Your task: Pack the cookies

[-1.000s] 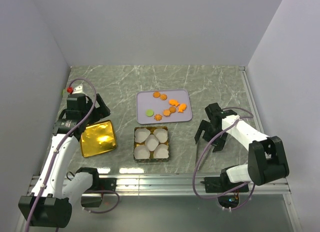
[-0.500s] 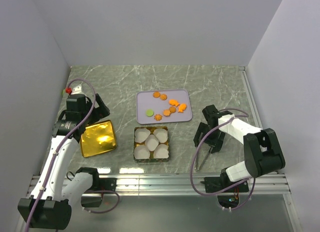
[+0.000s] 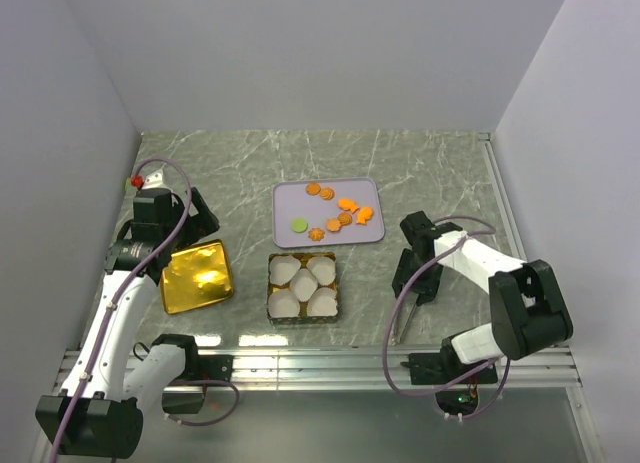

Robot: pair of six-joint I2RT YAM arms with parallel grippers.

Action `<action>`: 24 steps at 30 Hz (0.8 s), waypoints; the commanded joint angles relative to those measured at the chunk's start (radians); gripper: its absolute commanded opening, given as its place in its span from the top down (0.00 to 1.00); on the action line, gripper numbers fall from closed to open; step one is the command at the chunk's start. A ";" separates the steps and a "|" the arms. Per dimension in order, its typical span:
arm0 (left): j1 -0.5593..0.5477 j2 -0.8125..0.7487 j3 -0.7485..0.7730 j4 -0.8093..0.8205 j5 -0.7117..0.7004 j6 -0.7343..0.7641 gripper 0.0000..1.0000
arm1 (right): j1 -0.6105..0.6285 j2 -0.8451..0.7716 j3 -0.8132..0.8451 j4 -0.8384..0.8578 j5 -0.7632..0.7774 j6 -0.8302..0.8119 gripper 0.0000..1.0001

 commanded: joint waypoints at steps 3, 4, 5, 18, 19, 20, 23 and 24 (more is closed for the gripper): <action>-0.006 -0.010 -0.005 0.014 -0.012 -0.009 0.01 | 0.033 -0.099 0.182 -0.152 0.050 0.001 0.36; -0.006 -0.009 -0.003 0.014 -0.012 -0.009 0.01 | 0.038 -0.107 0.213 -0.203 0.056 -0.003 0.36; -0.006 -0.007 -0.005 0.014 -0.011 -0.009 0.01 | 0.041 -0.115 0.274 -0.227 0.068 -0.008 0.36; -0.009 -0.007 -0.005 0.017 -0.002 -0.004 0.01 | 0.013 -0.030 0.579 -0.402 -0.258 -0.120 0.30; -0.014 -0.006 -0.005 0.020 0.004 -0.003 0.01 | 0.013 -0.017 0.604 -0.416 -0.307 -0.134 0.30; -0.015 -0.004 -0.006 0.025 0.029 0.000 0.00 | 0.013 0.011 0.660 -0.422 -0.326 -0.135 0.30; -0.026 0.013 0.000 0.041 0.147 0.020 0.01 | 0.016 0.054 0.759 -0.432 -0.413 -0.128 0.30; -0.048 0.028 -0.002 0.048 0.176 0.017 0.01 | 0.018 0.065 0.780 -0.433 -0.429 -0.122 0.31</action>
